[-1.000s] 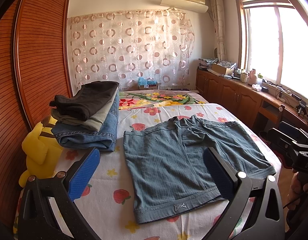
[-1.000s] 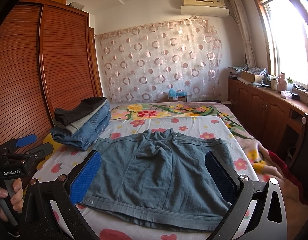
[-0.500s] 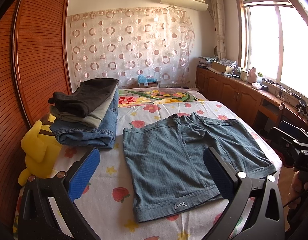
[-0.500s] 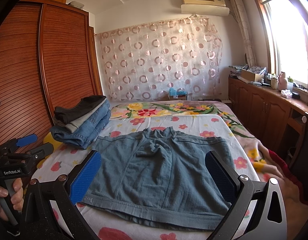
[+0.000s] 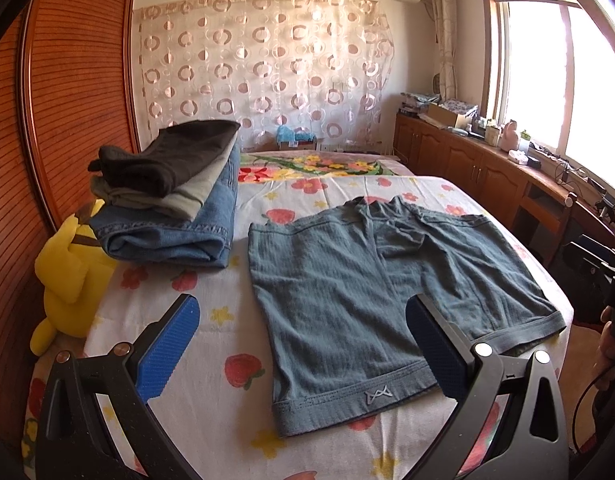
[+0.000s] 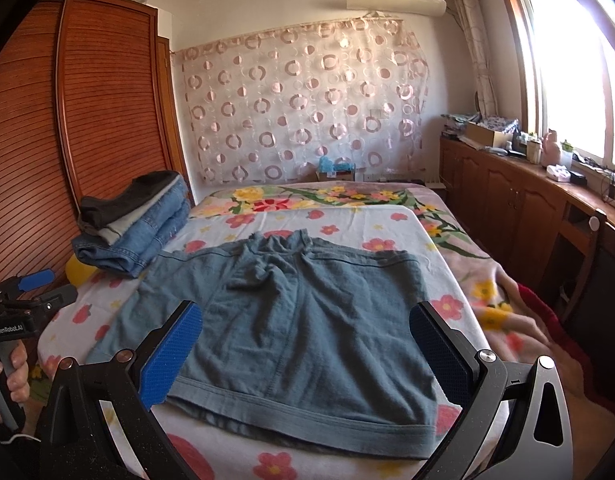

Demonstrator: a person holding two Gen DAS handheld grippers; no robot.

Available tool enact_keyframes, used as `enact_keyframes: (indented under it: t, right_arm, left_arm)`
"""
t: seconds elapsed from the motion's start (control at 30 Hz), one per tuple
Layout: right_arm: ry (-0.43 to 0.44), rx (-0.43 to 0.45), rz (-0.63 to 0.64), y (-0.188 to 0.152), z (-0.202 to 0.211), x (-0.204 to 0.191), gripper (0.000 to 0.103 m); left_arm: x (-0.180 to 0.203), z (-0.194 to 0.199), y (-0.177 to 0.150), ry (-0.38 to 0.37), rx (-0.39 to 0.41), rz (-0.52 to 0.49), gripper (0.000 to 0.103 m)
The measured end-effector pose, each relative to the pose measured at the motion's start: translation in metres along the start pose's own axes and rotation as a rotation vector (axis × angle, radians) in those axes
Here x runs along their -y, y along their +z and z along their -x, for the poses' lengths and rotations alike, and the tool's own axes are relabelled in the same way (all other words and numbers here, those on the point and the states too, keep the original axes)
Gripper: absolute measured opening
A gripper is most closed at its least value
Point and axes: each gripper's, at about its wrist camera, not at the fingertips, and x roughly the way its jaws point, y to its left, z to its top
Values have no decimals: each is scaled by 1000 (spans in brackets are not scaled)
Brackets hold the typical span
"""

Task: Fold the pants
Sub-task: 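Move the left gripper to the leg hem and close on it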

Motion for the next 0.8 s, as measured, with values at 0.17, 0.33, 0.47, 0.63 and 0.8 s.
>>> enact_keyframes:
  t: [0.17, 0.33, 0.47, 0.63, 0.8]
  right_arm:
    - [-15, -34, -11, -2, -5, 6, 103]
    - [-14, -83, -7, -5, -11, 7, 103]
    - [-2, -131, -5, -7, -16, 9, 103]
    - [2, -194, 2, -12, -22, 11, 103]
    - [-6, -246, 11, -14, -20, 15, 103]
  left_arm:
    - [-3, -8, -6, -5, -28, 4, 103]
    - [-7, -17, -16, -10, -65, 1, 103]
    - [-12, -22, -21, -14, -85, 7, 103]
    - [-16, -28, -28, -10, -113, 2, 103]
    - [-20, -35, -35, -13, -142, -2, 103]
